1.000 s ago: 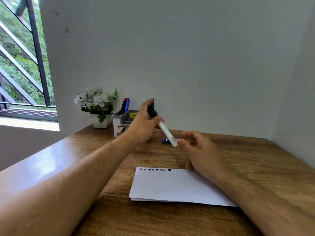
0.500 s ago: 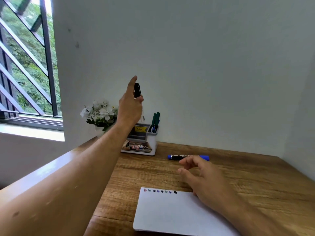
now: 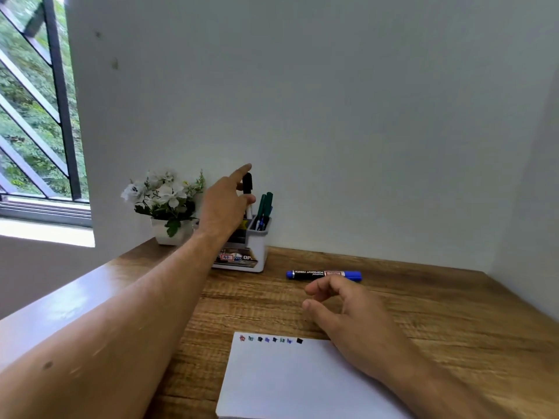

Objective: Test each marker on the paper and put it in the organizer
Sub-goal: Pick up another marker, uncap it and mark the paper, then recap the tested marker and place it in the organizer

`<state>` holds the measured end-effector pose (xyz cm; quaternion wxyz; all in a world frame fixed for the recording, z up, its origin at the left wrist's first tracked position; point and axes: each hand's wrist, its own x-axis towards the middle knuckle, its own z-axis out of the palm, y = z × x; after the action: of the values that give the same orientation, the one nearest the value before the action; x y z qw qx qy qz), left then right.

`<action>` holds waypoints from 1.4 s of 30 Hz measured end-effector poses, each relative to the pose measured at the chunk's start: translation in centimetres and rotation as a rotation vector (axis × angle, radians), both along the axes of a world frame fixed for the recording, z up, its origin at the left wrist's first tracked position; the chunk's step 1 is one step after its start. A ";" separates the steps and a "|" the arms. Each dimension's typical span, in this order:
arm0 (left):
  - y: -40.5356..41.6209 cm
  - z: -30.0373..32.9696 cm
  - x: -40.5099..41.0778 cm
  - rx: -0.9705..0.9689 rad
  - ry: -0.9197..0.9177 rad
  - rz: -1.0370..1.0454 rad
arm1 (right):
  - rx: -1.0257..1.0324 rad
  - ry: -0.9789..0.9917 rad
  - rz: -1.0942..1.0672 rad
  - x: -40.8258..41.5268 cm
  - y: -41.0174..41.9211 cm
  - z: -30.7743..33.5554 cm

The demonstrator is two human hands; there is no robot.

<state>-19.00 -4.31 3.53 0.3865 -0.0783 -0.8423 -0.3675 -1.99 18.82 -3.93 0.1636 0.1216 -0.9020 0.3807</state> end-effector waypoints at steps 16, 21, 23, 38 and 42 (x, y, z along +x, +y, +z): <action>0.2 0.4 -0.4 -0.004 -0.106 0.084 | 0.024 -0.016 0.004 0.2 0.0 0.1; 0.3 0.6 0.1 -0.007 -0.086 0.127 | 0.028 -0.018 0.004 0.3 0.0 0.1; 0.2 0.9 0.3 -0.006 -0.075 0.106 | 0.030 -0.020 0.005 0.3 0.0 0.2; 0.1 1.5 0.7 0.104 -0.105 0.101 | 0.043 -0.018 0.016 0.2 0.0 0.1; 1.8 2.3 1.7 0.093 -0.004 0.079 | 0.056 -0.019 0.019 0.1 -0.1 0.1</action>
<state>-17.33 -2.48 5.83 0.4022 -0.0259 -0.8275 -0.3909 -1.90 18.76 -3.80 0.1478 0.1308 -0.9127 0.3578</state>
